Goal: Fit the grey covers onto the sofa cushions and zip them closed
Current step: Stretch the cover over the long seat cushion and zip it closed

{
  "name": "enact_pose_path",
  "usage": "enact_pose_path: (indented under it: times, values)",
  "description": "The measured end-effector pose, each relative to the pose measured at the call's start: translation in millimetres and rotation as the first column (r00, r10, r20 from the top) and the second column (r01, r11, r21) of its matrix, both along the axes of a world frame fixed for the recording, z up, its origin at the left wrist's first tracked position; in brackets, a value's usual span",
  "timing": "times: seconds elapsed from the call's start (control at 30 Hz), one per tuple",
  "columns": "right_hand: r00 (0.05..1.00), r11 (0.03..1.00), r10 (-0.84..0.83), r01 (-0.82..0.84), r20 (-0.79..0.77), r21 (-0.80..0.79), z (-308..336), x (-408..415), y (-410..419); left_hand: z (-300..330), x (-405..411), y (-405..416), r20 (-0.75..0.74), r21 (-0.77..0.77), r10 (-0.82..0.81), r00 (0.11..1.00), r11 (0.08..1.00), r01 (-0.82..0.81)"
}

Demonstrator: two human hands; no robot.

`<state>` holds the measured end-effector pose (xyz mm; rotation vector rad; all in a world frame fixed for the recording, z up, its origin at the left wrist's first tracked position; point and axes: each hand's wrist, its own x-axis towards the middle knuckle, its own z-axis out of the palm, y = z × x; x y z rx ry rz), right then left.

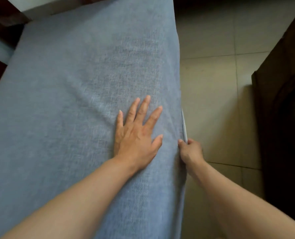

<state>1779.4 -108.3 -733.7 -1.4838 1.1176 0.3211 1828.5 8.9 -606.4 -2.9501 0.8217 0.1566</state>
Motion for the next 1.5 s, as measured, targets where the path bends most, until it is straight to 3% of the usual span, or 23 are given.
enact_pose_path:
  times: [0.13,0.23,0.33,0.5,0.6,0.7,0.83,1.0,1.23,1.5]
  values:
    - [0.997,0.965,-0.001,-0.018,0.072,0.261,34.7,-27.4,12.9,8.3,-35.9,10.6,-0.080,0.060,-0.003,0.997,0.998,0.008]
    - [0.980,0.973,0.161,-0.177,0.116,0.146,53.5,-77.9,39.6,12.5,-72.9,32.1,-0.088,0.000,0.005,0.996,1.000,-0.005]
    - [0.967,0.973,0.207,-0.220,0.151,0.075,68.7,-127.7,71.0,11.4,-124.1,73.7,-0.044,-0.081,0.045,0.998,0.996,-0.048]
    - [0.955,0.985,0.162,-0.170,0.250,0.012,110.1,-196.7,120.2,19.5,-218.4,152.1,-0.188,-0.011,0.332,0.924,0.940,-0.340]
    - [0.938,0.986,0.153,-0.167,0.310,0.018,125.9,-228.8,147.6,21.8,-253.9,168.9,-0.222,0.016,0.296,0.929,0.954,-0.300]
    - [0.914,0.966,0.252,-0.258,0.317,-0.023,124.3,-263.1,174.1,19.2,-283.6,178.2,-0.222,0.026,0.233,0.947,0.972,-0.233]
    - [0.892,0.939,0.337,-0.340,0.301,-0.046,116.7,-305.0,189.1,10.6,-327.8,199.4,-0.142,-0.040,0.155,0.978,0.986,-0.162]
    - [0.847,0.900,0.431,-0.427,0.311,-0.086,115.4,-366.9,205.0,13.7,-394.9,232.9,-0.184,-0.092,0.137,0.973,0.983,-0.156]
    - [0.819,0.866,0.484,-0.498,0.309,-0.036,129.2,-475.1,257.2,6.6,-520.4,292.9,-0.088,-0.049,0.197,0.976,0.978,-0.202]
    - [0.831,0.868,0.473,-0.496,0.293,0.005,104.9,-563.4,297.0,2.8,-587.1,314.9,-0.010,-0.028,0.152,0.988,0.988,-0.153]
